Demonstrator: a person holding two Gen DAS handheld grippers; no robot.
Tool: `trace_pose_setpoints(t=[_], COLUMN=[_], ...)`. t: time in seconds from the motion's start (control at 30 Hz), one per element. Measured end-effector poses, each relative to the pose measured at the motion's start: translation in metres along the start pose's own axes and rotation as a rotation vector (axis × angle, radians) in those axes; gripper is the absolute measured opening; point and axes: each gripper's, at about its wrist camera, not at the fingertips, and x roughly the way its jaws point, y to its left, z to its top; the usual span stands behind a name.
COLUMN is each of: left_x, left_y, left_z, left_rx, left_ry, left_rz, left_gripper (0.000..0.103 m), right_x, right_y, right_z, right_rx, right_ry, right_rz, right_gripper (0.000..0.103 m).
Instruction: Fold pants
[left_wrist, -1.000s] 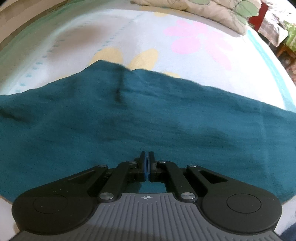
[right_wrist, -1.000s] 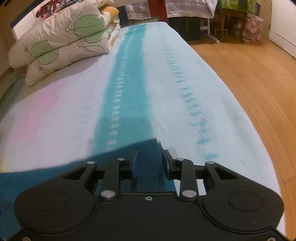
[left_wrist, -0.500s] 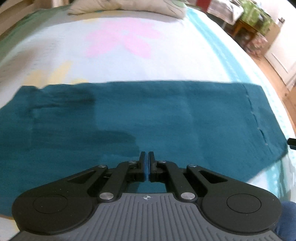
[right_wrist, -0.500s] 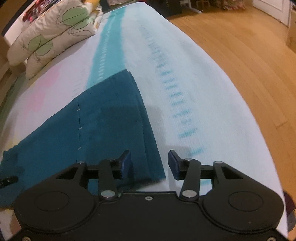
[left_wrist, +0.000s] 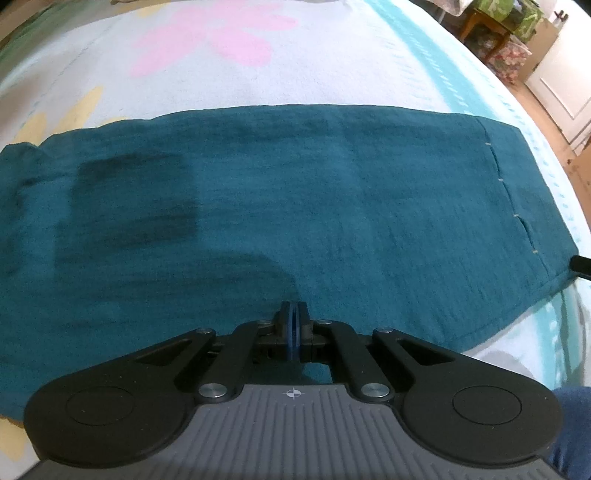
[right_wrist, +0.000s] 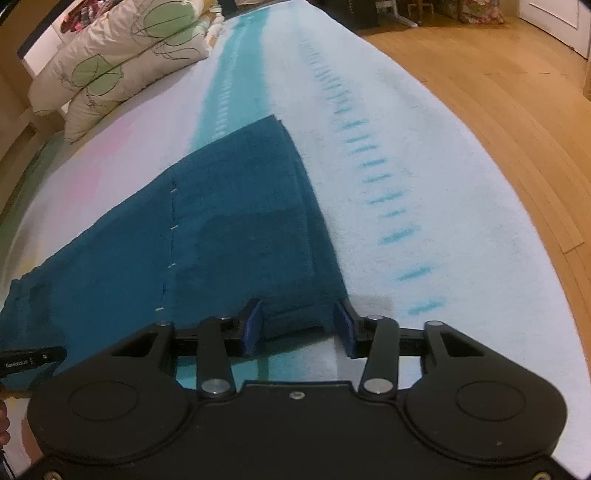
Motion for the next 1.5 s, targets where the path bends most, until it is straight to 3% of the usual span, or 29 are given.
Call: trace_pose_setpoints(t=[0.03,0.17,0.27,0.37,0.4,0.43,0.5,0.67,0.87,0.97,1.0,1.1,1.23,1.5], left_x=[0.000,-0.001,-0.001,0.001,0.001,0.001,0.001,0.002,0.002,0.002,0.002,0.000,0.004,0.028], left_y=[0.001,-0.003,-0.005,-0.004,-0.004,-0.003,-0.003,-0.003,-0.002,-0.003,-0.003,-0.003,-0.010,-0.031], left_z=[0.000,0.001,-0.001,-0.001,-0.001,-0.001,0.000,0.002,0.001,0.003,0.003,0.008,0.031,0.087], left_rx=[-0.002,0.014,0.021,0.016,0.014,0.015,0.021,0.013,0.011,0.007,0.004,-0.004,0.010,0.017], left_ry=[0.000,-0.007,-0.005,-0.002,-0.002,-0.001,0.003,0.008,0.002,0.004,0.005,0.007,-0.008,-0.034], left_rz=[0.002,0.011,0.009,0.010,0.009,0.008,0.009,0.006,0.003,0.004,0.003,-0.010,-0.015,-0.022], left_gripper=[0.003,0.003,0.003,0.003,0.003,0.003,0.003,0.003,0.003,0.003,0.003,0.003,0.003,0.003], right_x=[-0.001,-0.012,-0.011,-0.022,-0.024,-0.025,-0.021,0.011,0.031,0.043,0.047,0.058,0.043,0.003], right_y=[0.005,0.006,-0.008,-0.013,-0.016,-0.020,-0.026,-0.039,-0.042,-0.037,-0.035,-0.028,-0.034,-0.016], right_z=[-0.002,-0.003,-0.004,-0.001,0.002,0.005,0.010,0.021,0.033,0.044,0.047,0.053,0.053,0.063], right_rx=[-0.025,-0.054,-0.013,0.015,0.032,0.058,0.097,0.107,0.131,0.138,0.141,0.126,0.190,0.176], right_ry=[0.002,-0.040,-0.013,-0.069,-0.080,-0.085,-0.086,0.007,0.013,0.028,0.036,0.061,0.026,-0.031], right_rz=[-0.005,-0.089,-0.062,-0.024,-0.002,0.032,0.086,0.106,0.244,0.290,0.297,0.275,0.301,0.305], right_gripper=[0.009,0.009,0.009,0.022,0.035,0.058,0.072,0.070,0.071,0.064,0.056,0.015,0.014,0.014])
